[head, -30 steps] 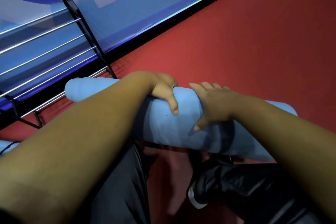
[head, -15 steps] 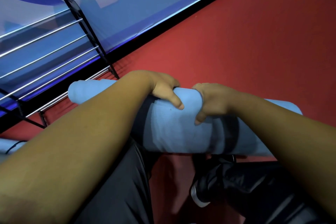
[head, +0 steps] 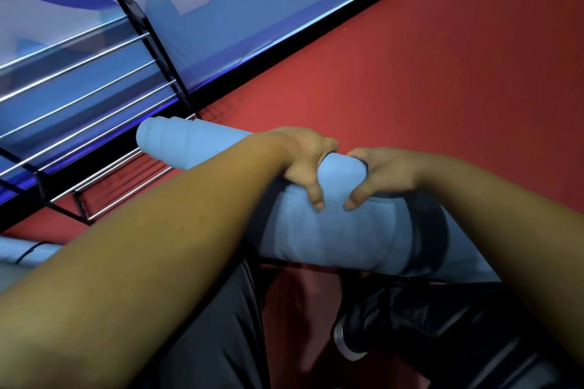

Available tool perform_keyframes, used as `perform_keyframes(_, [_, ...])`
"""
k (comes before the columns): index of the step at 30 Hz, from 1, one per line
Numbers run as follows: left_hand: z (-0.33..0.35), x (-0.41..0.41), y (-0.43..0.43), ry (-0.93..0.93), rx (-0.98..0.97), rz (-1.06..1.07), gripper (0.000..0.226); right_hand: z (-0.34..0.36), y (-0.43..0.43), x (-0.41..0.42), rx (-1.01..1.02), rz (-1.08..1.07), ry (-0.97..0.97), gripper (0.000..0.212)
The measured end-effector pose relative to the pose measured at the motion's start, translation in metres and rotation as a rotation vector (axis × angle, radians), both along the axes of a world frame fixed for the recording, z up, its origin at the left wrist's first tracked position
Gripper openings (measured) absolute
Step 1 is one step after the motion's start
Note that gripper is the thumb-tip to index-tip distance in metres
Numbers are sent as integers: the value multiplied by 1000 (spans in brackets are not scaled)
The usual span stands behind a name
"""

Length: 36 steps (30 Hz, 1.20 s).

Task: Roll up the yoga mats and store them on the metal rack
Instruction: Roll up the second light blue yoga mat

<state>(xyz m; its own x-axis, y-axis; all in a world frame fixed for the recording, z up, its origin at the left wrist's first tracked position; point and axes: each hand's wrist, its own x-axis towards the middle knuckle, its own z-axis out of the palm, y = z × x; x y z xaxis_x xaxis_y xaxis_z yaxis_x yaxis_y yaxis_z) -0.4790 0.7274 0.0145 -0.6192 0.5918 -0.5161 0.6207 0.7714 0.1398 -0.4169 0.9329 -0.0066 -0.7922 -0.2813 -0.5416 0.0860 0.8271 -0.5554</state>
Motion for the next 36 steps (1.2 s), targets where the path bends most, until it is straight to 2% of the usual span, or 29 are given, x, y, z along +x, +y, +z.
perform_keyframes(2, [0, -3, -3, -30, 16, 45, 84, 2, -2, 0, 49, 38, 47, 84])
perform_keyframes(7, [-2, -10, -13, -147, 67, 183, 71, -1, -9, 4, 351, 174, 214, 143])
perform_keyframes(9, [0, -13, -19, -183, 105, 236, 70, -1, -12, 8, 423, 210, 225, 160])
perform_keyframes(11, [3, -16, -24, -226, 130, 271, 68, -1, -18, 11, 476, 227, 256, 168])
perform_keyframes(13, [4, -18, -29, -285, 138, 299, 64, -3, -22, 10, 496, 219, 317, 162])
perform_keyframes(16, [2, -19, -35, -338, 120, 322, 63, -7, -24, 5, 454, 215, 390, 125])
perform_keyframes(18, [-1, -19, -36, -340, 97, 324, 67, -10, -24, 2, 433, 214, 387, 111])
perform_keyframes(26, [-4, -18, -28, -207, 6, 186, 84, -24, -10, -8, 232, 97, 273, 105])
perform_keyframes(30, [-4, -13, -22, -102, -34, 70, 113, -21, 0, -7, 134, -10, 204, 85])
perform_keyframes(33, [-6, -2, -15, 77, -149, -91, 139, -16, 9, -5, 64, -75, 99, 75])
perform_keyframes(36, [-14, 2, -12, 176, -149, -144, 134, -10, 15, -1, 13, -79, 11, 67])
